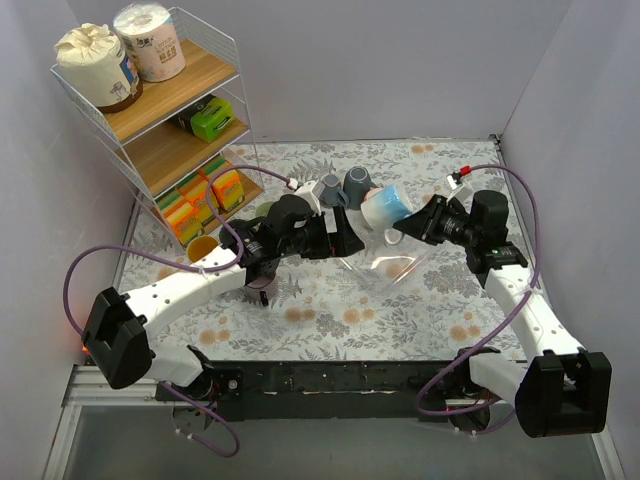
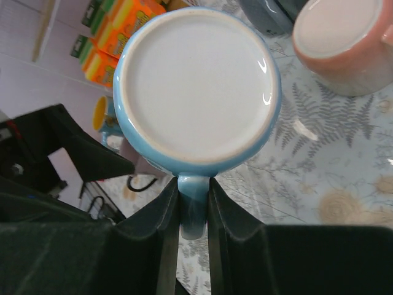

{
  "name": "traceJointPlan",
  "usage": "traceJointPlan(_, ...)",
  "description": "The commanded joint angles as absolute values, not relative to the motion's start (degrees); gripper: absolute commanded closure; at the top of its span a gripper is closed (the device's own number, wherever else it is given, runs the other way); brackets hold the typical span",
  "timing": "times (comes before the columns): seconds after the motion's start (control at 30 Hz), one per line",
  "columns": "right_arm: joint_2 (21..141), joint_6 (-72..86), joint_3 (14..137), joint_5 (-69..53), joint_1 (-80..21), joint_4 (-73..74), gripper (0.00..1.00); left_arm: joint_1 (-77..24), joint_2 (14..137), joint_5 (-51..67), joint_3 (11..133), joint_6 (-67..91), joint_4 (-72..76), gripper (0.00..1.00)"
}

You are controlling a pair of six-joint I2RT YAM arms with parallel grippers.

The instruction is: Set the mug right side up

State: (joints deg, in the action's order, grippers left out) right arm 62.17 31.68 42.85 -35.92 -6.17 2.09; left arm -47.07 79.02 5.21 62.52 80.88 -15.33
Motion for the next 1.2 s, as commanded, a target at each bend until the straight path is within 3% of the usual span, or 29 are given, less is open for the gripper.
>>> traceJointPlan(0.0,58.19,48.94,43.94,-38.76,-7.38,-16.52,0.99,-46.85,75.06,10.8,59.16,82.18,-5.55,0.02)
traceJointPlan(0.37,54.32,66.07,42.45,-38.76,-8.17,-28.64,0.99,-46.85,74.62,17.75,53.44,86.65,21.69,0.02)
traceJointPlan(0.53,54.93,75.83,39.21,-40.69,-8.26,-42.44,0.99,-46.85,74.97,20.83,51.94,88.15,33.56,0.02)
traceJointPlan(0.87,55.2,86.65,36.65,-37.36,-10.63,-54.49,0.99,-46.85,79.97,18.2,56.95,90.79,34.81,0.03)
traceJointPlan(1.17,54.75,87.1,34.54,-35.86,-12.92,-57.22,0.99,-46.85,81.82,16.17,58.89,92.11,36.21,0.3)
